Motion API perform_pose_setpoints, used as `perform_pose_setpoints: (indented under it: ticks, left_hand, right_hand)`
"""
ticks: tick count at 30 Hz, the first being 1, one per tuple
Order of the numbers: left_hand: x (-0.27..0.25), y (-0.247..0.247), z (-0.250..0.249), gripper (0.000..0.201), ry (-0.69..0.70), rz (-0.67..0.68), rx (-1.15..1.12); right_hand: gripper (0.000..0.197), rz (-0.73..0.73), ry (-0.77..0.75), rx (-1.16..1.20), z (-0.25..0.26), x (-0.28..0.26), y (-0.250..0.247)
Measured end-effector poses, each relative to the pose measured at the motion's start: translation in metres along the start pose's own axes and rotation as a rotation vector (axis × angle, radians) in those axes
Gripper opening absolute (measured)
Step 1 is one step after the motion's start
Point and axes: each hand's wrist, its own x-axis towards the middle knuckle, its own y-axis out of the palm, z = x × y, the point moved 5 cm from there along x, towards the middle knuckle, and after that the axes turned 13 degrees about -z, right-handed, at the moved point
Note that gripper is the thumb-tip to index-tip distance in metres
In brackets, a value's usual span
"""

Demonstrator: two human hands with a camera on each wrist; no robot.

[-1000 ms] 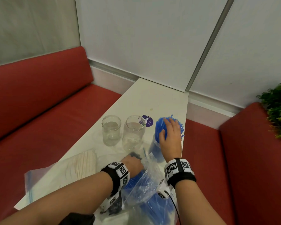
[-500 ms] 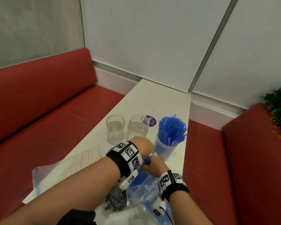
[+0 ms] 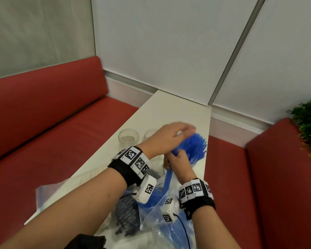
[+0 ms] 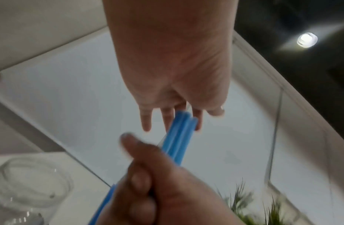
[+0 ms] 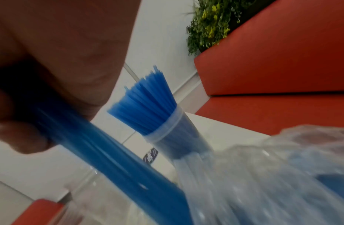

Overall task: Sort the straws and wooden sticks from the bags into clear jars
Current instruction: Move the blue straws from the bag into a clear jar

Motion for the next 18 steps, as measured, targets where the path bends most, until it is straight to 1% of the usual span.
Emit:
perform_pose_setpoints:
  ticks: [2,3,4,5,7,8,9,10,11,12,13,14,16,18]
  left_hand:
    - [0.004,-0.019,0.011,0.040,-0.139,-0.271,-0.228]
    - [0.004,-0.024,0.021,0.039,-0.237,-0.370,-0.272]
    - [0.000,-0.025,0.032,0.041,-0.350,-0.410,-0.269]
    - [-0.006,-0.021,0.043,0.045,-0.483,-0.382,-0.260]
    - [-0.024,-0.002,0.064,0.056,-0.749,-0.202,-0.329]
    - [-0.034,0.008,0.069,0.062,-0.857,-0.102,-0.414]
    - [-0.043,0.017,0.071,0.065,-0.946,-0.027,-0.542]
    - [-0.049,0.026,0.071,0.065,-1.023,0.017,-0.711]
    - [-0.052,0.034,0.069,0.061,-1.099,0.024,-0.909]
    - [-0.054,0.039,0.067,0.055,-1.173,-0.003,-1.079]
    - [-0.053,0.043,0.065,0.047,-1.221,-0.039,-1.182]
    - [-0.051,0.045,0.065,0.038,-1.238,-0.064,-1.217]
    - [-0.049,0.046,0.067,0.027,-1.218,-0.070,-1.164]
    - [-0.051,0.045,0.074,0.028,-1.189,-0.045,-1.089]
  right_hand:
    - [0.038,-0.003,-0.027,0.117,0.030,0.001,-0.006]
    - [0.040,-0.006,-0.056,0.166,0.047,0.002,-0.008]
    - [0.041,-0.006,-0.085,0.209,0.065,0.002,-0.010]
    - [0.042,-0.005,-0.116,0.253,0.083,0.003,-0.011]
    - [0.045,-0.006,-0.170,0.334,0.114,0.003,-0.014]
    - [0.046,-0.011,-0.191,0.360,0.126,0.001,-0.015]
    - [0.047,-0.019,-0.211,0.375,0.134,0.000,-0.015]
    - [0.047,-0.029,-0.228,0.382,0.139,-0.002,-0.015]
    - [0.047,-0.039,-0.239,0.382,0.141,-0.004,-0.014]
    - [0.046,-0.048,-0.243,0.379,0.140,-0.006,-0.012]
    - [0.046,-0.057,-0.242,0.374,0.137,-0.008,-0.011]
    - [0.046,-0.063,-0.236,0.373,0.133,-0.009,-0.010]
    - [0.046,-0.051,-0.223,0.362,0.126,-0.009,-0.011]
    - [0.045,0.007,-0.214,0.272,0.123,-0.008,-0.015]
